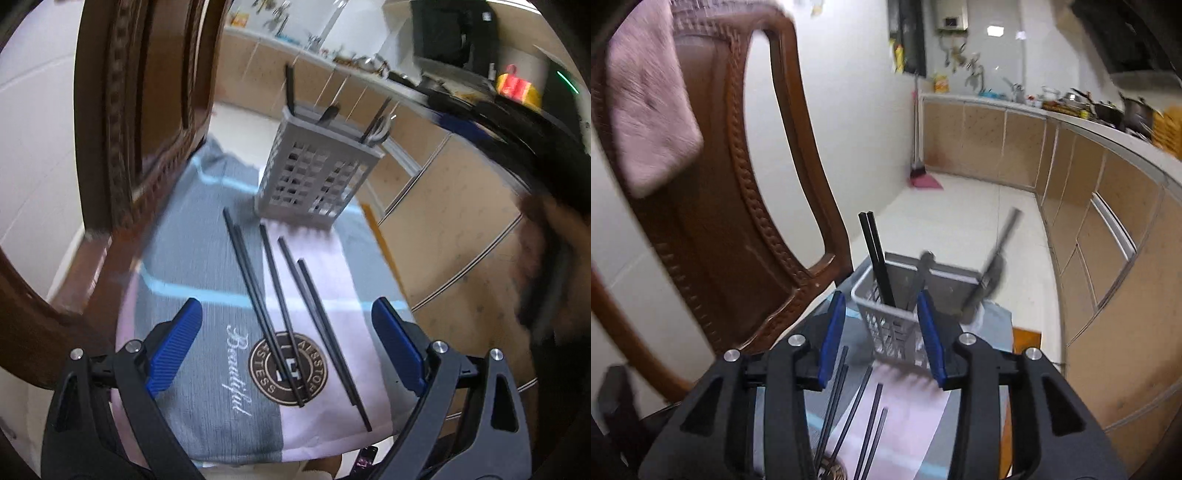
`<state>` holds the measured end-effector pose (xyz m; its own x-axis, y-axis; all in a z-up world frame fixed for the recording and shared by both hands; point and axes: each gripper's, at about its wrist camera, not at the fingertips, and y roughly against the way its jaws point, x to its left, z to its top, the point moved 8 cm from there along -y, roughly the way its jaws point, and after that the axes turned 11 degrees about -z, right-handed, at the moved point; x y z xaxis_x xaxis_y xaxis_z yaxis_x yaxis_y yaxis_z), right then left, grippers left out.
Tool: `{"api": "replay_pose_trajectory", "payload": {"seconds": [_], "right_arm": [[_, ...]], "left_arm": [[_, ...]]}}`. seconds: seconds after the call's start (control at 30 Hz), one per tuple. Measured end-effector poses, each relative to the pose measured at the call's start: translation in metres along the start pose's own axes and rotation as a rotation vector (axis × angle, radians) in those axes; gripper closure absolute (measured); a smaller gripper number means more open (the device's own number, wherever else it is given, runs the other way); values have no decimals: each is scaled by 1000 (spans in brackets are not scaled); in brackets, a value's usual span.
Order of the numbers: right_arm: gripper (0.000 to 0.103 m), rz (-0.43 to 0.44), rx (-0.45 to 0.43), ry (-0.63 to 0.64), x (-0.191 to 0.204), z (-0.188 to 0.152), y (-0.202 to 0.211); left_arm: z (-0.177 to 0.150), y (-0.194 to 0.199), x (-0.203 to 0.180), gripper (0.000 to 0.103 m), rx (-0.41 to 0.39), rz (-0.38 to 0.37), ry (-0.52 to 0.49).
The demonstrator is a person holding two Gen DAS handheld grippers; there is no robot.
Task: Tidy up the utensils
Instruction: 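Lower the left tool onto a black chopstick and close on it, then lift the chopstick with the left tool over the basket and open it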
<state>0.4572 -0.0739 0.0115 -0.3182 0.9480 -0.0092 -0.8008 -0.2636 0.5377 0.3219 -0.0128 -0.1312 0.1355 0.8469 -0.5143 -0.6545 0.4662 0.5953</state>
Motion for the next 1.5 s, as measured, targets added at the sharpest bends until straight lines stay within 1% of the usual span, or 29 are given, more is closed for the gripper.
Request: {"api": "replay_pose_trajectory", "payload": {"seconds": [0.07,0.13,0.2,0.27,0.3,0.33,0.37,0.4,0.47,0.53,0.57,0.7,0.73,0.77,0.83,0.87,0.93,1.0,1.1,1.23,1.37,1.47,1.5], "right_arm": [[55,-10,-20,-46,-17,-32,17],[54,-32,-7,-85,-31,-69,21],[54,-39,24,-131,-41,-100,18],[54,-39,57,-192,-53,-134,11],[54,-40,62,-211,-56,-143,9],[54,-43,89,-242,-62,-156,4],[54,-42,124,-261,-64,-163,-1],[54,-30,145,-277,-64,-165,-3],[54,11,118,-285,-61,-161,-1],[54,11,87,-261,-59,-154,3],[53,12,80,-263,-59,-154,5],[52,37,100,-273,-60,-161,5],[52,37,97,-272,-60,-162,6],[52,41,92,-275,-61,-161,8],[52,50,91,-288,-62,-159,7],[52,52,92,-294,-63,-159,7],[52,63,98,-308,-64,-159,7],[52,71,100,-317,-65,-158,5],[52,72,99,-321,-66,-157,6],[52,70,92,-329,-69,-157,8],[52,66,89,-341,-75,-158,10],[52,64,89,-344,-77,-159,12],[52,63,90,-343,-77,-160,13]], "left_arm": [[-1,-13,6,11,21,35,7],[3,-25,10,15,35,84,-10],[12,-38,15,25,53,120,-11],[23,-52,24,29,76,143,22],[32,-64,30,34,97,164,31],[39,-75,38,37,120,202,35],[43,-82,44,42,137,219,46],[48,-96,52,49,167,226,78],[55,-115,65,50,193,244,126],[62,-134,81,57,210,279,165],[65,-141,88,63,211,291,186],[72,-159,104,66,244,334,208],[71,-163,108,69,259,342,214],[73,-166,108,75,248,353,205],[76,-169,112,89,260,363,214],[76,-170,114,95,264,356,225],[78,-172,113,95,271,351,207],[84,-169,111,96,249,353,191],[95,-150,95,96,208,317,162],[111,-98,56,96,126,263,73],[127,-32,4,96,29,190,-37],[145,6,-31,96,-48,159,-104],[148,13,-39,96,-59,143,-113]]}}
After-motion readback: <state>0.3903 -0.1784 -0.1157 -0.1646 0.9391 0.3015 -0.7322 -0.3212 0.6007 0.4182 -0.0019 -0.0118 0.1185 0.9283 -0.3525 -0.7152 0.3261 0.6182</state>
